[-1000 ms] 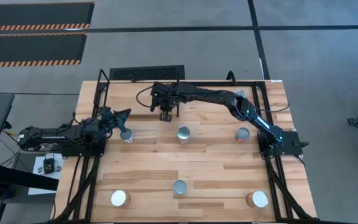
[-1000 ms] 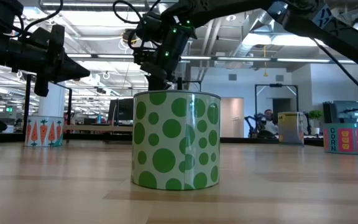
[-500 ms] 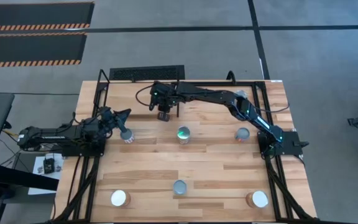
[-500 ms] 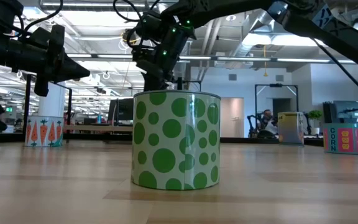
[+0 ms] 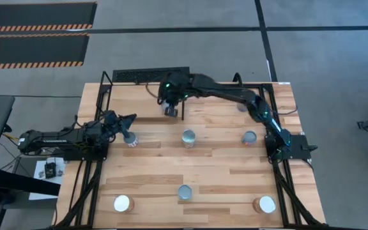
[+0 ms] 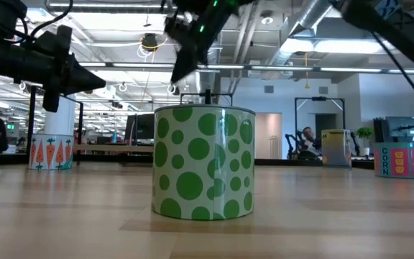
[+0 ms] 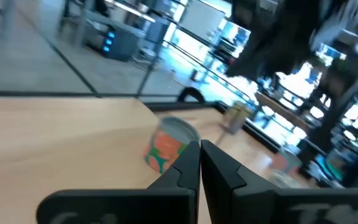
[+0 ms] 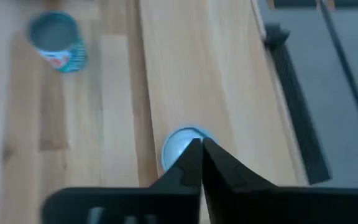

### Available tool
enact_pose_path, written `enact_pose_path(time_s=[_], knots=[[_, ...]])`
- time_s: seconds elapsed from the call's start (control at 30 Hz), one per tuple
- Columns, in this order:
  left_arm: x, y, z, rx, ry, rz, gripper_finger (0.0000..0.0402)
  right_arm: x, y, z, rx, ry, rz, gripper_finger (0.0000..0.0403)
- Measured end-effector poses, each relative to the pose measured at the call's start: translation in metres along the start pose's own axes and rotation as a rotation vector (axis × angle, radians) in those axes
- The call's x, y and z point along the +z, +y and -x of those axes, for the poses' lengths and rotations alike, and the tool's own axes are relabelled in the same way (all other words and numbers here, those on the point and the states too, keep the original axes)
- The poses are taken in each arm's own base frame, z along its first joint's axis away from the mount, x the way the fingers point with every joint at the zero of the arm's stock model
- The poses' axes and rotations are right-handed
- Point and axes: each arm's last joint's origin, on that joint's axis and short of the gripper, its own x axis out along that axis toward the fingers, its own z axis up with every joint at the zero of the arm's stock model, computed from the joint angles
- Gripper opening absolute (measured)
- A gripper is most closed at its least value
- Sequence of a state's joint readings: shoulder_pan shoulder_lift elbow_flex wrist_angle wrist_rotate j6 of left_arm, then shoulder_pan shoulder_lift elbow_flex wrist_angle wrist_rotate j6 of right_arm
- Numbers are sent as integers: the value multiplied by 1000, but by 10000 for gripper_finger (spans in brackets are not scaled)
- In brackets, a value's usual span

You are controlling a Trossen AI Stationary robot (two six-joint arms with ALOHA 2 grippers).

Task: Pick and place cans onto a shelf
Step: Put the small canned fresh sliced carrots on the shelf

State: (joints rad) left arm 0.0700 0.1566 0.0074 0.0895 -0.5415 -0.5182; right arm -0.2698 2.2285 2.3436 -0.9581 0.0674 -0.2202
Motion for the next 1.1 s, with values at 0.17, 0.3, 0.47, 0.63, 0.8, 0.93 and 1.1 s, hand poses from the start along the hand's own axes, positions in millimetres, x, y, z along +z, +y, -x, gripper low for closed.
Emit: enact_pose_path(time_s=[0.17, 0.3, 0.47, 0.63, 0.8, 0.93, 1.1], knots=[[1, -1, 0, -20, 9, -2, 0, 12, -23, 61, 53, -178, 47, 7], [5, -4, 1, -42, 11, -10, 0, 9, -42, 87, 38, -266, 24, 4], [7, -5, 1, -51, 6, -49, 0, -1, -36, 87, 48, -398, 9, 3], [7, -6, 0, -51, 15, -50, 0, -25, -24, 85, 44, -580, -77, 3], [7, -6, -1, -39, 30, -52, 0, -63, -17, 96, -1, -678, -228, 2], [18, -14, -2, -23, 98, -71, 0, -97, -14, 108, -76, -638, -307, 3], [49, -35, -4, -10, 215, -108, 0, -139, -15, 117, -64, -561, -371, 2]])
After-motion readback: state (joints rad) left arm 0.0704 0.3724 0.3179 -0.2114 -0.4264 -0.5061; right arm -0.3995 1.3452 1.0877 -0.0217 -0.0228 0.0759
